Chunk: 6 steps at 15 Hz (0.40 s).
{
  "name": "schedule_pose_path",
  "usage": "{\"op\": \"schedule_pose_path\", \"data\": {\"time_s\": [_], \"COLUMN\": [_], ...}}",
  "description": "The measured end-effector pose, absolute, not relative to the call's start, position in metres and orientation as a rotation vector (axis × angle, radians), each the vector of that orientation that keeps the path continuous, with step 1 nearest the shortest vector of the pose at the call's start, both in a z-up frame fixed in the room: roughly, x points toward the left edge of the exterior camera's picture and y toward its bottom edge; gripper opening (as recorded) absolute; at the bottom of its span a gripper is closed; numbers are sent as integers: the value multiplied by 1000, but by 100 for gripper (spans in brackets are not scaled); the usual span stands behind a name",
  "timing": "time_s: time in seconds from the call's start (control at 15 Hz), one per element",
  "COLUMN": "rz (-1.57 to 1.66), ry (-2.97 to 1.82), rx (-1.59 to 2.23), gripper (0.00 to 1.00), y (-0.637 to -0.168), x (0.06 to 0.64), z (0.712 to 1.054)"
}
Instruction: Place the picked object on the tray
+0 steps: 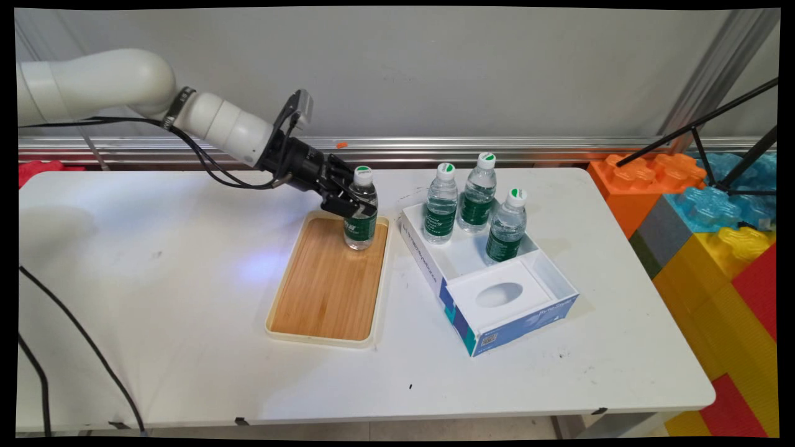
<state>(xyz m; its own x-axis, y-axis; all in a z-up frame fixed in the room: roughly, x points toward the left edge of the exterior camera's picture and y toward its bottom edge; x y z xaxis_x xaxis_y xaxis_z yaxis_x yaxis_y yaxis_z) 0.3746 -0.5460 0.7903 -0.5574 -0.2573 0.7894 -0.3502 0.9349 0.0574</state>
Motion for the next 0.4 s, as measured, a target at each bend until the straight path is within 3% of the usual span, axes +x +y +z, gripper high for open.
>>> {"op": "schedule_pose_path", "data": {"time_s": [0.13,0.2,0.4], "rz": [135,136,139], "ry": [-2190,-2191,-2200], "rx": [426,424,416], "gripper": [0,100,100], "y": [-549,-550,-552], "x": [373,373,375], "z": [786,784,781]}}
